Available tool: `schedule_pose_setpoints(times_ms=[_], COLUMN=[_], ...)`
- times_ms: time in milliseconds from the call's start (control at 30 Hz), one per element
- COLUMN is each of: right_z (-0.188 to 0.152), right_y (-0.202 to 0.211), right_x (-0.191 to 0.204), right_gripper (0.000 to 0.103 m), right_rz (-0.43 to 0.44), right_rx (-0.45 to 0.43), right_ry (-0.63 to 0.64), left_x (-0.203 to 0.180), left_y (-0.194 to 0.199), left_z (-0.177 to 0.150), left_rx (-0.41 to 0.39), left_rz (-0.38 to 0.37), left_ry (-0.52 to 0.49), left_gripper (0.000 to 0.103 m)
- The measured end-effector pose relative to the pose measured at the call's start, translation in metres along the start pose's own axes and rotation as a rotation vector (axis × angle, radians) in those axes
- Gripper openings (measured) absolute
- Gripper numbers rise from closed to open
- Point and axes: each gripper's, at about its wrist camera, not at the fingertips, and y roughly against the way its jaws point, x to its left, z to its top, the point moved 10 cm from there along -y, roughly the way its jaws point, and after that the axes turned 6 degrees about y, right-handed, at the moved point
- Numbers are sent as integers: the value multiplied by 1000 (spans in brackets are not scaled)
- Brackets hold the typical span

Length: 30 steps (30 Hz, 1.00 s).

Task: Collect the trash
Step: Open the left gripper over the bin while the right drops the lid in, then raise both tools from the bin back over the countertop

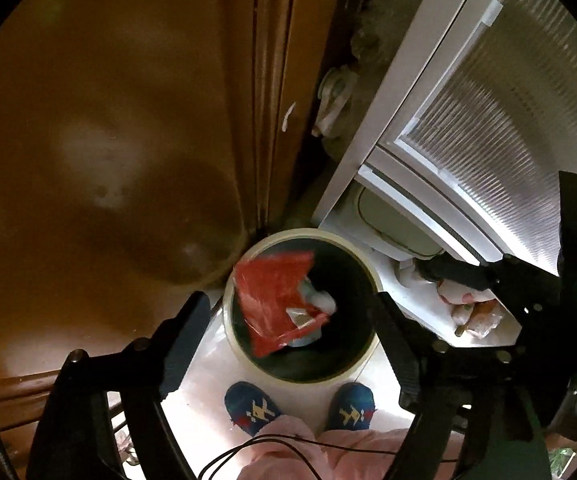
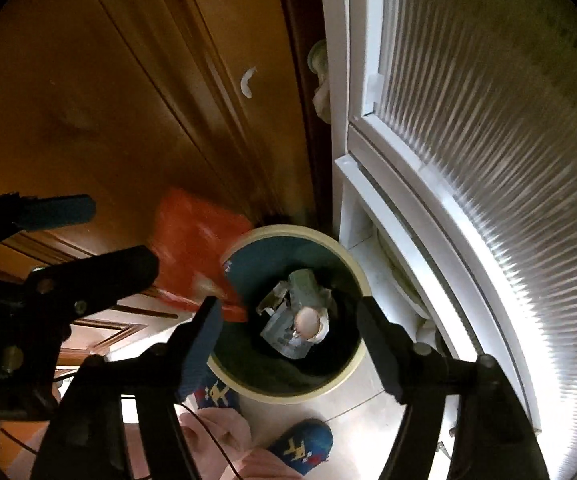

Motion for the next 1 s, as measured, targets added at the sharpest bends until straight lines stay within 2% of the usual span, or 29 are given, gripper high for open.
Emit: schedule_pose_setpoints(times_ms=[200, 400, 733, 1000], right_z=[3, 7, 11, 27], right_y=[16, 48, 140, 227], right_x=[-2, -3, 11, 23], right_gripper=[71, 71, 71, 71], right_rz=[-18, -34, -28, -2], right_rx=[10, 25, 74, 26], right_ry=[-12, -12, 81, 178], left_x=[-2, -6, -26, -53], left_y=[21, 69, 178, 265], left_z=[-3, -4, 0, 15], left_rx=[3, -7, -36, -111], left_rz=[11, 20, -6, 8], left_ry=[-15, 3, 43, -9], left_gripper=[87, 91, 96, 96])
